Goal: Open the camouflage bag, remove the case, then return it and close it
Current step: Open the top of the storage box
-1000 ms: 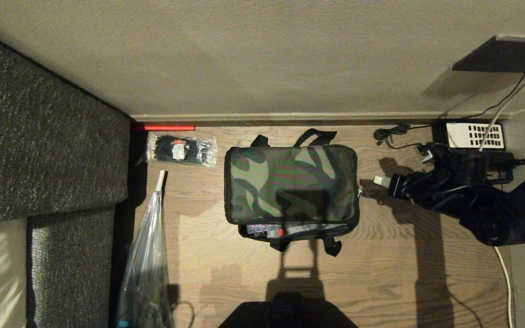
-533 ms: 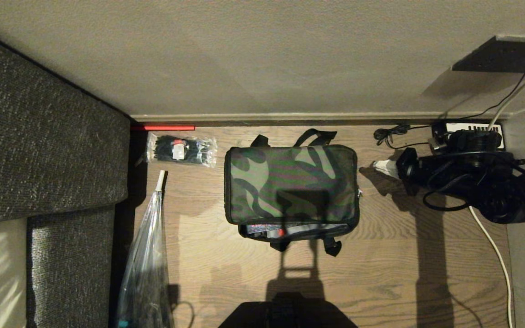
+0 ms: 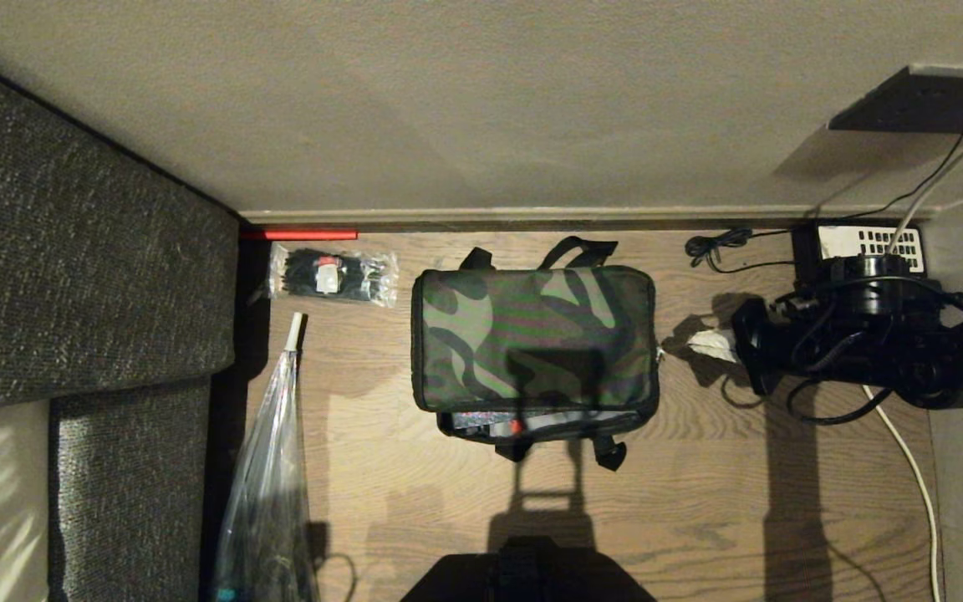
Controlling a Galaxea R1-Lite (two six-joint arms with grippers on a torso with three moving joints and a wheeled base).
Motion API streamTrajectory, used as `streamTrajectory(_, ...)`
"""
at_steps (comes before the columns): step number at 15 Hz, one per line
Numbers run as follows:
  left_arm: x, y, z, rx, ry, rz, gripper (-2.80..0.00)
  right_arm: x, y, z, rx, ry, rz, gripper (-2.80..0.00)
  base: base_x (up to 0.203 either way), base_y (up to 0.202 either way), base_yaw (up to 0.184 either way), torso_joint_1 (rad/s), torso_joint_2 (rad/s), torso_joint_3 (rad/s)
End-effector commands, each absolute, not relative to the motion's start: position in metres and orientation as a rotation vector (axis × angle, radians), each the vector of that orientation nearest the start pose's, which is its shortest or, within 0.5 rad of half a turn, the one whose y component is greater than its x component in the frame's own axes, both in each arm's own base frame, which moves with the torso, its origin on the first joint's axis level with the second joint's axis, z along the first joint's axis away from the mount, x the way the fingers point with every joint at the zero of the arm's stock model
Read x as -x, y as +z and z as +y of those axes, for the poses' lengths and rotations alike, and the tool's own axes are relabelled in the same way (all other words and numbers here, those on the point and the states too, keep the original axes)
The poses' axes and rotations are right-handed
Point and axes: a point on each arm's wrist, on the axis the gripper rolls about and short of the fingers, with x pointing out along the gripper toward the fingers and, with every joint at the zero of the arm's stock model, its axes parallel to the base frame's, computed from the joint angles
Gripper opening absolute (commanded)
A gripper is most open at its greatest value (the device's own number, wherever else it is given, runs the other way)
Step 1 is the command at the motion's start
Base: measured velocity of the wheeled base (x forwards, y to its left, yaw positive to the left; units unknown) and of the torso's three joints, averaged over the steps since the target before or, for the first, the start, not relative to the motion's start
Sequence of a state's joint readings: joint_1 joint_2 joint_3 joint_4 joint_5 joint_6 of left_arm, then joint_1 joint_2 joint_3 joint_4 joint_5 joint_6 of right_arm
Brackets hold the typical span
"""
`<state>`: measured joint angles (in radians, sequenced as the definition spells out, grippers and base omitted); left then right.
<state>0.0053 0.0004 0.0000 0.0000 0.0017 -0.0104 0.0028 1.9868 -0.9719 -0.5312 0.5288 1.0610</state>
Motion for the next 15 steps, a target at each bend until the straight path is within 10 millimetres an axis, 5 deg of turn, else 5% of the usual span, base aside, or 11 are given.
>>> streamTrajectory(1,0.023,0.075,0.0,0.012,0.008,0.0,-2.8,-0.367,0.122,0.014,-1.213,0.237,0.724,-2.8,0.0,0.0,0.0,0.0,0.0,0.0)
streamTrajectory(11,0.023,0.075,0.0,0.011,0.008,0.0,-2.8,-0.367,0.106,0.031,-1.225,0.317,0.862,-2.8,0.0,0.0,0.0,0.0,0.0,0.0)
streamTrajectory(12,0.023,0.075,0.0,0.011,0.006,0.001,-2.8,-0.368,0.105,0.033,-1.214,0.315,0.858,0.0,0.0,0.0,0.0,0.0,0.0,0.0)
streamTrajectory(15,0.023,0.075,0.0,0.012,0.008,0.0,-2.8,-0.369,0.102,0.033,-1.209,0.313,0.855,0.0,0.0,0.0,0.0,0.0,0.0,0.0)
